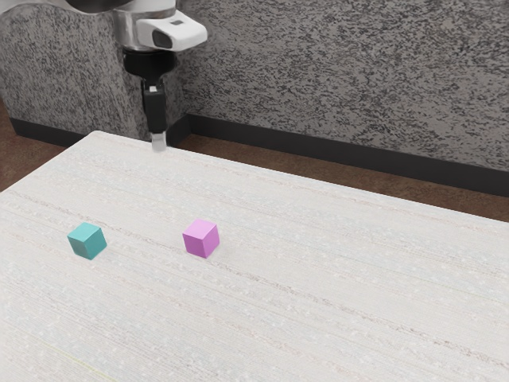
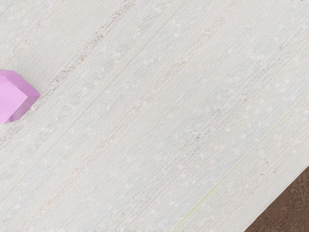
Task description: Pick up the blue block with one arm, and put the blue block on the pink block with one arm
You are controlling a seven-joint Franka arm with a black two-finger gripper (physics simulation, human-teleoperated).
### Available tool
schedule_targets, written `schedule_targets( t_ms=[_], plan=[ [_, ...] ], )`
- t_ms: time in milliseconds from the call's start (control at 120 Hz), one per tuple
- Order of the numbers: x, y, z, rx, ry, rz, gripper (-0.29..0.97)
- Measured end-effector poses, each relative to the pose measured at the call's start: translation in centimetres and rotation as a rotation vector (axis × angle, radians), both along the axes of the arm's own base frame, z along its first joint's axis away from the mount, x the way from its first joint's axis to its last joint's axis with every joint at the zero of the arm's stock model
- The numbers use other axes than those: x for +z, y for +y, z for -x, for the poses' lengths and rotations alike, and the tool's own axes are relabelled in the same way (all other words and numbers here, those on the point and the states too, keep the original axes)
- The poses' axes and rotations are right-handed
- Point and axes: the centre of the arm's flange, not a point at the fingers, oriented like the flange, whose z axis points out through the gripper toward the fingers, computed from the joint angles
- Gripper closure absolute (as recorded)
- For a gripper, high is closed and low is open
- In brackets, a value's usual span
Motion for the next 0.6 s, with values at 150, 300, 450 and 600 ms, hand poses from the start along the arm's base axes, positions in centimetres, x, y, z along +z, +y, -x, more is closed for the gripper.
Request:
schedule_targets(
  t_ms=[150, 300, 450, 600],
  plan=[
    [0.3, 8.6, 0.6, 0.125, -0.013, 0.004, 0.00],
    [-1.5, 6.5, 9.1, 0.023, 0.024, -0.059, 0.00],
    [-13.0, 15.9, 13.6, 0.054, 0.164, -0.043, 0.00],
    [-19.9, 24.9, 13.4, -0.019, 0.122, 0.072, 0.00]
  ],
)
